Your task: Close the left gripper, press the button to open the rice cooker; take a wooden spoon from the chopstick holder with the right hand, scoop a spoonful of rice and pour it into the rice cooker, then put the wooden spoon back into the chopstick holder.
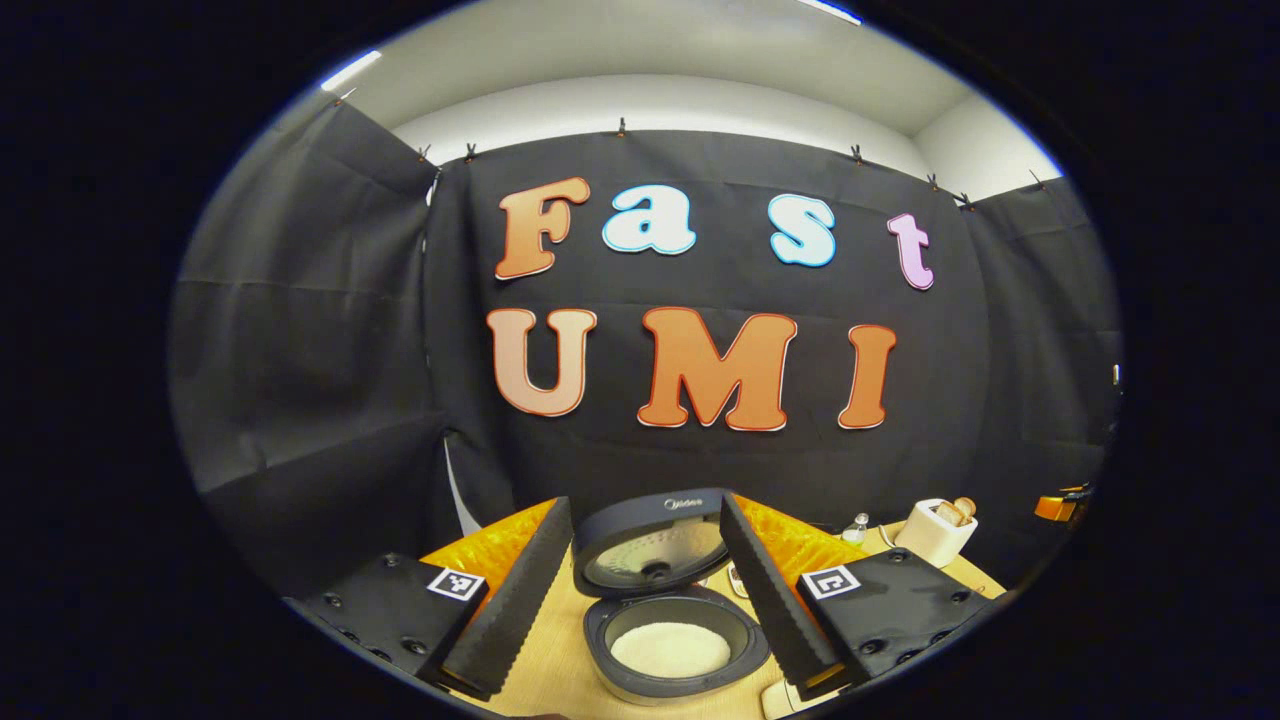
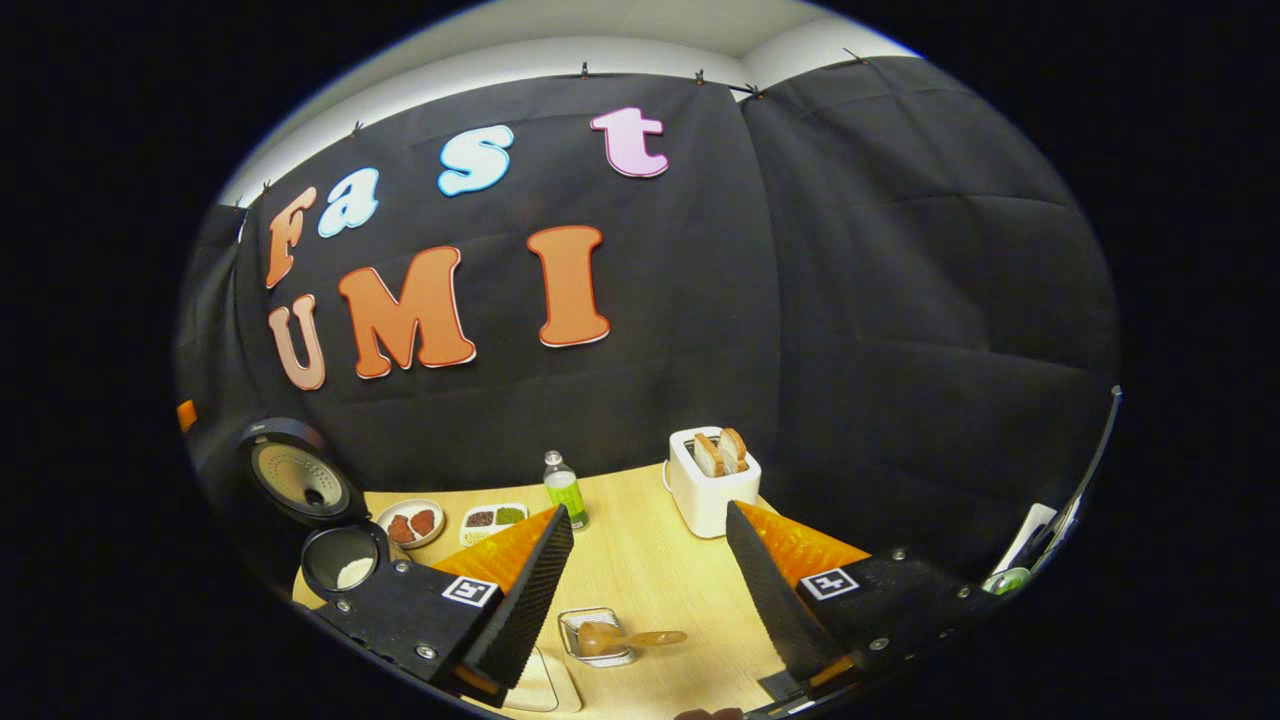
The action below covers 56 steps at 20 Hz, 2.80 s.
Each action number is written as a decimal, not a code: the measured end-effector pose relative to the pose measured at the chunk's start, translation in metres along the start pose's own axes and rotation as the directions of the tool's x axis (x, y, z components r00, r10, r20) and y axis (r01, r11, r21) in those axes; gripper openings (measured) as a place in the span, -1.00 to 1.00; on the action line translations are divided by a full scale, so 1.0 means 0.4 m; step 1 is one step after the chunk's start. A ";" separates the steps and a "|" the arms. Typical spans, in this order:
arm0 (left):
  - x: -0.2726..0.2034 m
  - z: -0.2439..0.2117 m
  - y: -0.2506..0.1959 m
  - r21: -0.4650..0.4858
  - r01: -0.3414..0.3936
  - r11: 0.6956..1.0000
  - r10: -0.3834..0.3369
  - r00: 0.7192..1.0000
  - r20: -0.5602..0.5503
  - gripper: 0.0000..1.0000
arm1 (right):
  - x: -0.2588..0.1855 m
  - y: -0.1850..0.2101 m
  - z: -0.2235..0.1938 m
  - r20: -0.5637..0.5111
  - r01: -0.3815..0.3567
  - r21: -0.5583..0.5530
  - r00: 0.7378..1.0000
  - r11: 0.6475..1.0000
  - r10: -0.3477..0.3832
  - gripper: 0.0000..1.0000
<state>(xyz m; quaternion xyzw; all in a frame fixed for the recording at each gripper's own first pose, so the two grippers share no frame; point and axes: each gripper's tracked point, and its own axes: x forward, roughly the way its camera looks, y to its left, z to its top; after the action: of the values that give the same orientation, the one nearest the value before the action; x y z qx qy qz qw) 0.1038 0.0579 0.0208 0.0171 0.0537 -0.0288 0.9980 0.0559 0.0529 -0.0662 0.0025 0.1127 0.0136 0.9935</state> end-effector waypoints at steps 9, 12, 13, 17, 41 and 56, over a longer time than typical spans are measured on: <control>0.342 0.074 -0.046 0.054 0.019 0.998 -0.015 0.997 -0.070 1.00 | -0.047 0.027 0.059 0.062 0.011 -0.034 0.998 0.999 -0.009 0.89; 0.434 -0.012 -0.031 0.056 -0.003 0.998 0.012 0.988 -0.156 0.95 | -0.059 0.042 0.062 0.063 -0.002 -0.019 0.998 1.000 0.003 0.88; 0.454 -0.044 -0.021 0.065 -0.015 0.998 0.027 0.982 -0.185 0.96 | -0.062 0.042 0.063 0.062 0.000 -0.013 0.998 1.000 0.000 0.89; 0.512 -0.155 -0.020 0.062 -0.015 0.998 0.031 0.965 -0.261 0.94 | -0.072 0.035 0.063 0.062 0.016 -0.001 0.998 1.000 -0.016 0.89; 0.127 -0.623 -0.138 0.001 0.032 0.999 -0.030 0.935 -0.354 0.90 | -0.169 0.097 -0.016 0.015 -0.100 0.042 0.995 0.994 0.099 0.88; 0.095 -0.757 -0.143 0.053 -0.001 0.999 0.019 0.939 -0.342 1.00 | -0.161 0.102 -0.096 -0.052 -0.124 0.055 0.991 0.991 0.127 0.89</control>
<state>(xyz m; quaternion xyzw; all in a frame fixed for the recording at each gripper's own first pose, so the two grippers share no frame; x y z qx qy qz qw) 0.1059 0.0099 -0.2858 0.0480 0.2258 -0.0218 0.9727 -0.0166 0.0921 -0.0890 0.0350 0.1402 0.0733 0.9868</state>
